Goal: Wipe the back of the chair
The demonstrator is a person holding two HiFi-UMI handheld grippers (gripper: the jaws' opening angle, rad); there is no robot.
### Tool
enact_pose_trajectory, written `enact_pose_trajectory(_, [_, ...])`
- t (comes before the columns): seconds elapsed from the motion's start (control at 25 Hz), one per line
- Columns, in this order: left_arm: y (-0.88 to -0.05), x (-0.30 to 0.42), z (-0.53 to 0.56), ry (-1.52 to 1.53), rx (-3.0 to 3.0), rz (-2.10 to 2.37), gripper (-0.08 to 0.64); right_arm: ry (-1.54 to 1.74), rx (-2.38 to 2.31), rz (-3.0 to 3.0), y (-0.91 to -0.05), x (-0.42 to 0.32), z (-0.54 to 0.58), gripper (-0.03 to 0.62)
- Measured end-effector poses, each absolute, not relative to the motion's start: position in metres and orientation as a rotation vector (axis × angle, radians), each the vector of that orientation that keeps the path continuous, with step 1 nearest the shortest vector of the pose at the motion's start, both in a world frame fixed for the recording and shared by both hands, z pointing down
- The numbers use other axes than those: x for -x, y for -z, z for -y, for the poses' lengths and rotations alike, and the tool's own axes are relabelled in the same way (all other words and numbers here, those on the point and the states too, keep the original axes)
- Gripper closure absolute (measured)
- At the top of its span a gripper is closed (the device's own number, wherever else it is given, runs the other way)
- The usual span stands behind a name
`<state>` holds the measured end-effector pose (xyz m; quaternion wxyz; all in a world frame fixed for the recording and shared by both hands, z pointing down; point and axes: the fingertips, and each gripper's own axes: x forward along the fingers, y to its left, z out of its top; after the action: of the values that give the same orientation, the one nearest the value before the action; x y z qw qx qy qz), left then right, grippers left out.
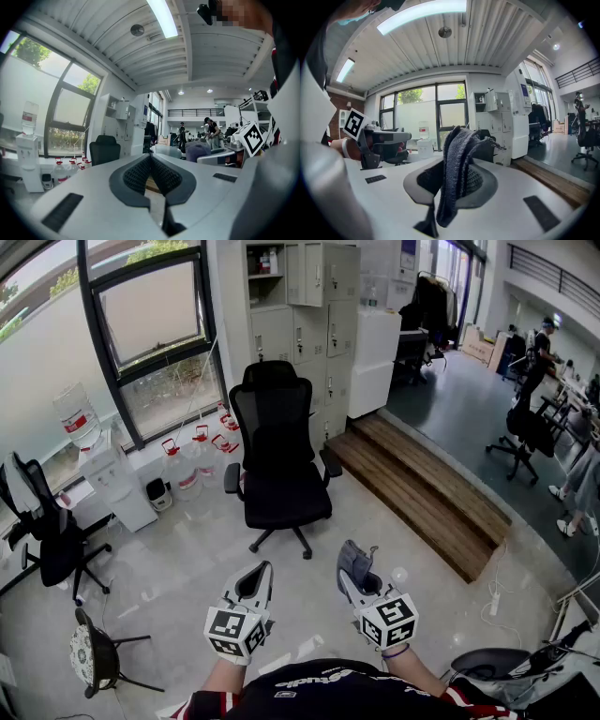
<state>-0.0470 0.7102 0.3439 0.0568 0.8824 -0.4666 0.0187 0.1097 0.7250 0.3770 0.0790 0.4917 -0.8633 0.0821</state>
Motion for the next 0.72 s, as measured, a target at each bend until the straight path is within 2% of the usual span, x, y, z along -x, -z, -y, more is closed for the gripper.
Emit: enact_pose_trajectory(0.72, [-0.346,0.04,-0.697,0.082,-2.616,1.384,0.535,-0.224,-1.477,2.576,-0.381,-0.12,-0.705,0.518])
